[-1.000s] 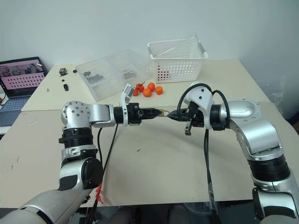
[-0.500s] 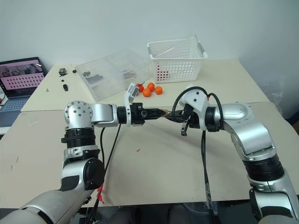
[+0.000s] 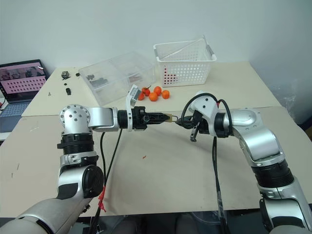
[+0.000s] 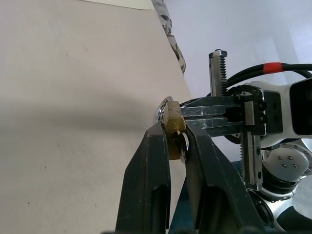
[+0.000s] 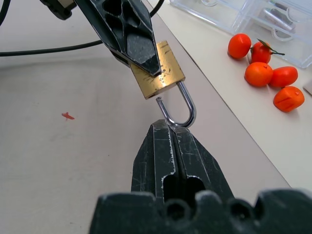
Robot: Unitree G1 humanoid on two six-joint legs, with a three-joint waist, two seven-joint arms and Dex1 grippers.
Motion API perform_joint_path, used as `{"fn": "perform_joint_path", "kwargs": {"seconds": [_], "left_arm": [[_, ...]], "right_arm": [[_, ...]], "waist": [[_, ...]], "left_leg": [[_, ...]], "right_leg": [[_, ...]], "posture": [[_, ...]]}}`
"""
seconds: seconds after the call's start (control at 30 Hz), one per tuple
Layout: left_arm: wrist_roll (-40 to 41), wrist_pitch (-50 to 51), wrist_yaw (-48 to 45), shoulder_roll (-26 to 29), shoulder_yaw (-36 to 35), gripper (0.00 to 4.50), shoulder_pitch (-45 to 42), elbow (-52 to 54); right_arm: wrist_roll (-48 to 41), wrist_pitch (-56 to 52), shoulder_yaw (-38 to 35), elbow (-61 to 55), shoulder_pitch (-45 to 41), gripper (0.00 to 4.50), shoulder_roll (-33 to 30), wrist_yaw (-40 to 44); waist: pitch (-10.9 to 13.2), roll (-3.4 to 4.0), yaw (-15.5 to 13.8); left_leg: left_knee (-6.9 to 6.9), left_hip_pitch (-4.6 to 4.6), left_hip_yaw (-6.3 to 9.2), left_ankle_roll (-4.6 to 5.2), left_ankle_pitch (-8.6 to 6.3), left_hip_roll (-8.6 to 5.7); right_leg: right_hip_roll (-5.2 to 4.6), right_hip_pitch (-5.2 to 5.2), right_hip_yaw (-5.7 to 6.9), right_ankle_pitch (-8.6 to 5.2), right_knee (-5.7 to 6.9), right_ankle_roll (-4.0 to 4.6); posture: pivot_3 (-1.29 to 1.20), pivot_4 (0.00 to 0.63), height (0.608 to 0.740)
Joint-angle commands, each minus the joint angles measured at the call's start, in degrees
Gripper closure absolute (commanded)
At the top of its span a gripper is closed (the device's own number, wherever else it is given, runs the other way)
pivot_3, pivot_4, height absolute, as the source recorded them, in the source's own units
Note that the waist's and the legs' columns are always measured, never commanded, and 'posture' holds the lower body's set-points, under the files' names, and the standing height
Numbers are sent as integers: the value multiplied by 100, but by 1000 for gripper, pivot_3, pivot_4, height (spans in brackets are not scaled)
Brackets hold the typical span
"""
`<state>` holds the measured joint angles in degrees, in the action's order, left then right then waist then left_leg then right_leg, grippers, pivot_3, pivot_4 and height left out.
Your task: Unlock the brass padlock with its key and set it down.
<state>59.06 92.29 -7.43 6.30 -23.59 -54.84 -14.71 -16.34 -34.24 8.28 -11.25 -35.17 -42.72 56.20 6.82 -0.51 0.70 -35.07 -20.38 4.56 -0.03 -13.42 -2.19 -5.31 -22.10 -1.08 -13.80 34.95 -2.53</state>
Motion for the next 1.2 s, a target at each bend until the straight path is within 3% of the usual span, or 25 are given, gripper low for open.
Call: {"fn": "perform_joint_path", "kwargs": {"seconds": [0.03,0.53,1.2], "left_arm": [[422,21,186,57,-50,4481,-46,65],[1221,21,927,72,-112,4481,125,26],[1327,21,1113,59,-164,4481,93,-44]], "right_arm": [[61,224,-57,8,-84,4436,32,3],[221,244,-26,191,-231,4436,125,-5],[-200,-368,-179,-497,-107,4436,-151,306]], "waist": [[0,0,-2],[0,0,-3],[0,0,-6]], "left_leg": [[0,0,1,0,0,0],[0,1,2,-2,1,-1],[1,2,1,-3,2,-1]], "right_leg": [[-1,0,0,0,0,0],[-1,-1,-5,0,0,0],[0,0,-4,0,-1,0]], "posture": [[0,150,740],[0,150,740],[0,150,740]]}}
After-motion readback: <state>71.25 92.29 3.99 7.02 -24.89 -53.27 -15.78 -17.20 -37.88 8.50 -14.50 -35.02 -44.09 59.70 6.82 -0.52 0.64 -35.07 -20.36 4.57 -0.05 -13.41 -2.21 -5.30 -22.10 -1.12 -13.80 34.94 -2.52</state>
